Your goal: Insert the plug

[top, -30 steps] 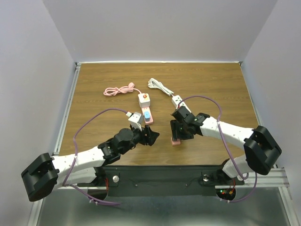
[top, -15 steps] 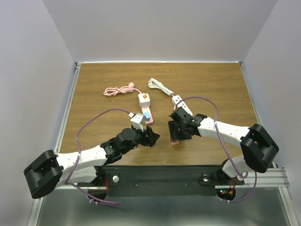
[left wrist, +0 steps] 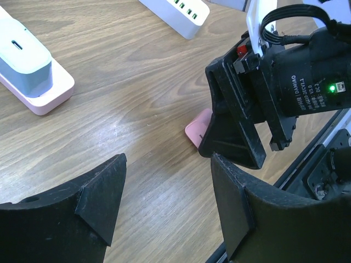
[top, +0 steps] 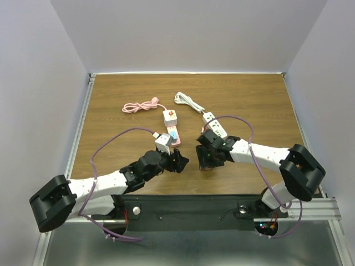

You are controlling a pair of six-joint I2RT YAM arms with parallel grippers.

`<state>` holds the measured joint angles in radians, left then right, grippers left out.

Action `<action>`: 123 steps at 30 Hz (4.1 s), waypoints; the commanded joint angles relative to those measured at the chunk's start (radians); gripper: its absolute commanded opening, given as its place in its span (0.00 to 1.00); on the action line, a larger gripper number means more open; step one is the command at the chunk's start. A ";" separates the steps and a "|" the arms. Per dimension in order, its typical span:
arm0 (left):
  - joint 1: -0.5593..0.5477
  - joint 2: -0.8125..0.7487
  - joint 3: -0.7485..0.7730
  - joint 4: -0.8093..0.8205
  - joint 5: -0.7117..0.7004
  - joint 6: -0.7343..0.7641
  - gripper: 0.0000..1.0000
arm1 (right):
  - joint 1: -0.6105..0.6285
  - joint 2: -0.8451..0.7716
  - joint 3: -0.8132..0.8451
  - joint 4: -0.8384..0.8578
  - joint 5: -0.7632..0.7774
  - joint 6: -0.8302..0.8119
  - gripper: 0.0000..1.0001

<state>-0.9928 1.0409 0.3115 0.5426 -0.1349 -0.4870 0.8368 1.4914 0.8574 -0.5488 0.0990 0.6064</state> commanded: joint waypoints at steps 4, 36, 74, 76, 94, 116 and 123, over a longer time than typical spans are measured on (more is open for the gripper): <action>0.000 0.010 0.046 0.057 0.000 0.011 0.74 | 0.010 0.038 0.026 0.039 0.038 -0.002 0.58; -0.007 -0.033 0.138 0.275 0.095 0.306 0.73 | -0.208 -0.206 0.259 0.049 -0.699 0.056 0.04; -0.009 -0.028 0.153 0.284 0.244 0.361 0.00 | -0.251 -0.345 0.206 0.118 -0.833 0.110 0.68; -0.009 -0.036 0.146 0.257 0.227 0.372 0.00 | -0.254 -0.373 0.195 0.110 -0.774 0.099 0.74; -0.012 0.093 0.290 0.019 0.301 0.438 0.00 | -0.252 -0.296 0.242 0.023 -0.516 -0.114 0.79; -0.020 0.206 0.373 -0.013 0.198 0.441 0.00 | -0.176 -0.230 0.137 0.035 -0.561 -0.103 0.49; -0.020 0.205 0.373 -0.013 0.143 0.404 0.07 | -0.173 -0.214 0.118 0.032 -0.504 -0.094 0.00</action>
<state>-1.0248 1.2701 0.6418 0.4316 0.0780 -0.0452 0.6460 1.2713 0.9840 -0.5079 -0.4263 0.5419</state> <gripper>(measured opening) 0.565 0.406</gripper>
